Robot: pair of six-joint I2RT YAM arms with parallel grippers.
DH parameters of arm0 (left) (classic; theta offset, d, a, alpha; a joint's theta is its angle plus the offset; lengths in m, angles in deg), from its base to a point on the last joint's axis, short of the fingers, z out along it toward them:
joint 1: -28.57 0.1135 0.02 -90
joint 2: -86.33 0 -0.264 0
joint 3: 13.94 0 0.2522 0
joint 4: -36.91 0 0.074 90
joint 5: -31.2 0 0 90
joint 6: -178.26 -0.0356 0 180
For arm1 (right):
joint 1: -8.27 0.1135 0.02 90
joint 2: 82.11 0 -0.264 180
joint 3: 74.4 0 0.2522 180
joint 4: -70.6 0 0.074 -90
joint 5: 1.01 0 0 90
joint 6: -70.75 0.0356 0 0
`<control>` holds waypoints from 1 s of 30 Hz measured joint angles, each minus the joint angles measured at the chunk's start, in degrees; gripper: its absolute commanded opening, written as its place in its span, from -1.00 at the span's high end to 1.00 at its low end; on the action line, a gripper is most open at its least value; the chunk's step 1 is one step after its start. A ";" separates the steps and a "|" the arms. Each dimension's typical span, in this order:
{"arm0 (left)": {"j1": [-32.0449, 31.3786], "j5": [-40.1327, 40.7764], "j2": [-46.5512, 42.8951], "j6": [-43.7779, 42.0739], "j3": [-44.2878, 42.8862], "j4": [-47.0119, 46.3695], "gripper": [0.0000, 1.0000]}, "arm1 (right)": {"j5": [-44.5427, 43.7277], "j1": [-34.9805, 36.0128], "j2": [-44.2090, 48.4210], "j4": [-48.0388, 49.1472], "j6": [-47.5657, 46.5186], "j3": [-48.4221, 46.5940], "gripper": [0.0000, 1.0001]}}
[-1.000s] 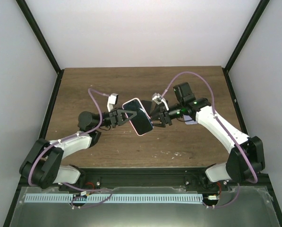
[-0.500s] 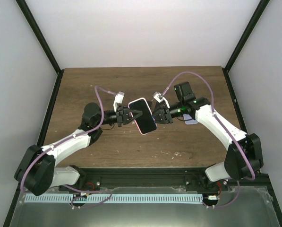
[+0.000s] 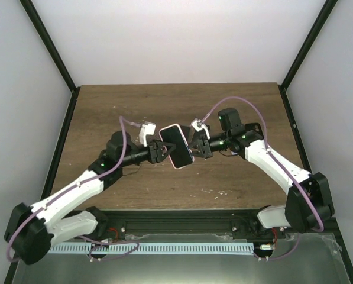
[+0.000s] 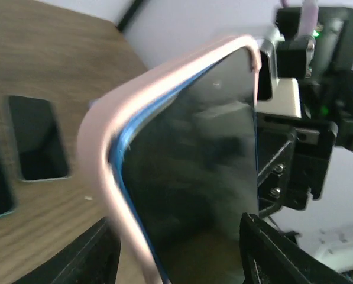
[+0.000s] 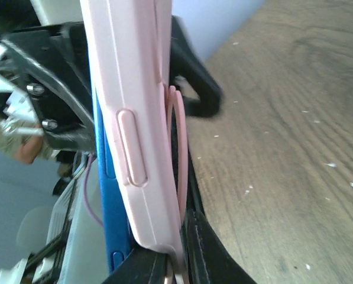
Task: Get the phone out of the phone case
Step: Remove the phone case from the phone.
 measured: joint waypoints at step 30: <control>-22.10 40.94 4.11 -4.50 -2.21 20.94 0.06 | -35.89 0.17 2.56 -6.25 26.75 15.74 0.99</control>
